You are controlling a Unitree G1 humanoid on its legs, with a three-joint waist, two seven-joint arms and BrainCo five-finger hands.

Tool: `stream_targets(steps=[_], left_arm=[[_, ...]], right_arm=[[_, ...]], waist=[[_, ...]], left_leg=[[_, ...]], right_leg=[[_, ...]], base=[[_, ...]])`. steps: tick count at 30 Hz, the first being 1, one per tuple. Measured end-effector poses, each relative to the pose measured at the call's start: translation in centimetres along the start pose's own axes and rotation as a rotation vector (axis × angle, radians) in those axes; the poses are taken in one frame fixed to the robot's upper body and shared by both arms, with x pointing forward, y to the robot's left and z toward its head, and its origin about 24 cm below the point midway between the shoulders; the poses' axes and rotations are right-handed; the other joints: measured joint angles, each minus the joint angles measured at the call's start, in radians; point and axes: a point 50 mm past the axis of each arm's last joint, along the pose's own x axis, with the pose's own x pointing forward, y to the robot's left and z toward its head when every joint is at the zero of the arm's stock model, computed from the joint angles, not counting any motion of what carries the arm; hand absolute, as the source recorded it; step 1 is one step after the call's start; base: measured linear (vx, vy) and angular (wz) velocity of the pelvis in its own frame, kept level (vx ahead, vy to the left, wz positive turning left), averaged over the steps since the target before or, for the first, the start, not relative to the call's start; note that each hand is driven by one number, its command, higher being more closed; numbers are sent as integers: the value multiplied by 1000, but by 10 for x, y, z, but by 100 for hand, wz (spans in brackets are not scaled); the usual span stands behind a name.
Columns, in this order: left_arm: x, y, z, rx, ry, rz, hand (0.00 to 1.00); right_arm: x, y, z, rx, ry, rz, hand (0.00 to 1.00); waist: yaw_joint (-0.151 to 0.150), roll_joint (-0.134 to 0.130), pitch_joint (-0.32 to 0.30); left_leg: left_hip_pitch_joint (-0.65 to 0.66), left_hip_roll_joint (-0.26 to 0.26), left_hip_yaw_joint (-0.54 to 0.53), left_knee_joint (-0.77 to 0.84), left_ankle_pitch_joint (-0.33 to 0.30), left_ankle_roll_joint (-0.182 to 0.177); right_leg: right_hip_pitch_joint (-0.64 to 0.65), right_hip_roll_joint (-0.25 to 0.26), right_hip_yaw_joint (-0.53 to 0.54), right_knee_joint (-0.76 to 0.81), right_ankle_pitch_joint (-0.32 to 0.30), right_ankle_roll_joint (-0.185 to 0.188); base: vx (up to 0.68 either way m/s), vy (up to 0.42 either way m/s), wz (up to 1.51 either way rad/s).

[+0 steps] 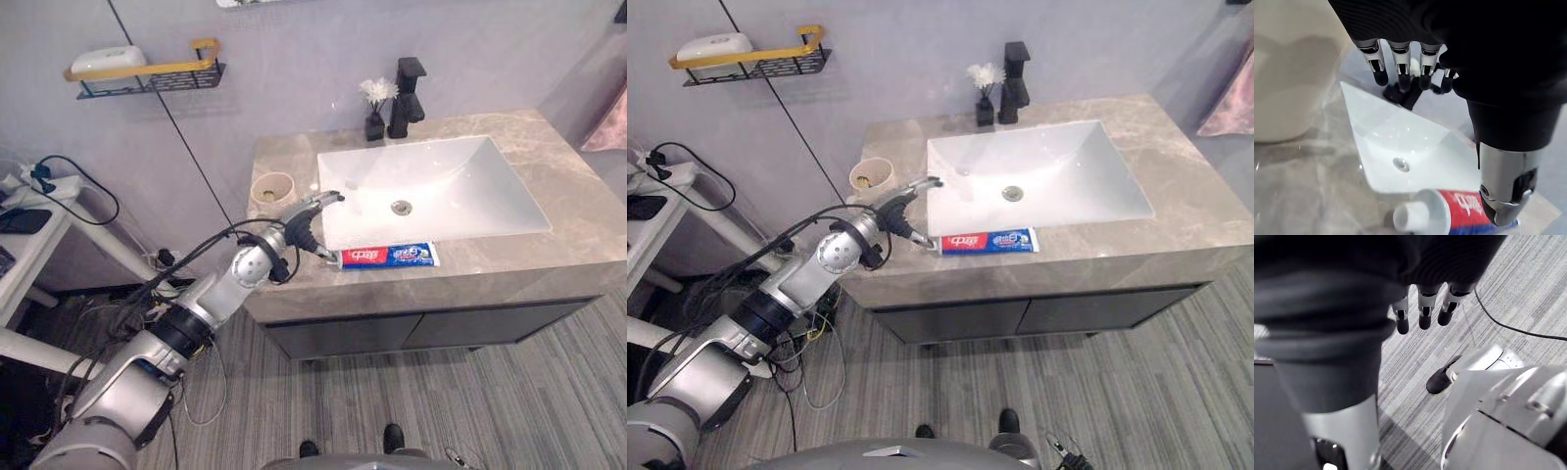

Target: Organize washtable

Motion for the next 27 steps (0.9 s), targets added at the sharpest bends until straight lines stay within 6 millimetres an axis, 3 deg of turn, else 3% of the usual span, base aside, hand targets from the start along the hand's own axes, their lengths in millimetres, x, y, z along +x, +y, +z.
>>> stream_targets(steps=[11,27], left_arm=[[8,-24,22,-41,-77,-76,0],[13,-38,44,-78,-155,-126,0]], right_arm=[[0,3,0,-29,0,13,0],[0,4,0,-31,0,13,0]], waist=[[-2,-2,0],[-3,-2,0]], left_leg=[[-6,-2,10,-5,3,3],[-7,-2,26,0,3,4]], right_leg=[[-13,-1,10,0,2,1],[-19,-1,27,0,7,4]], base=[[14,2,-2],[-10,2,-3]])
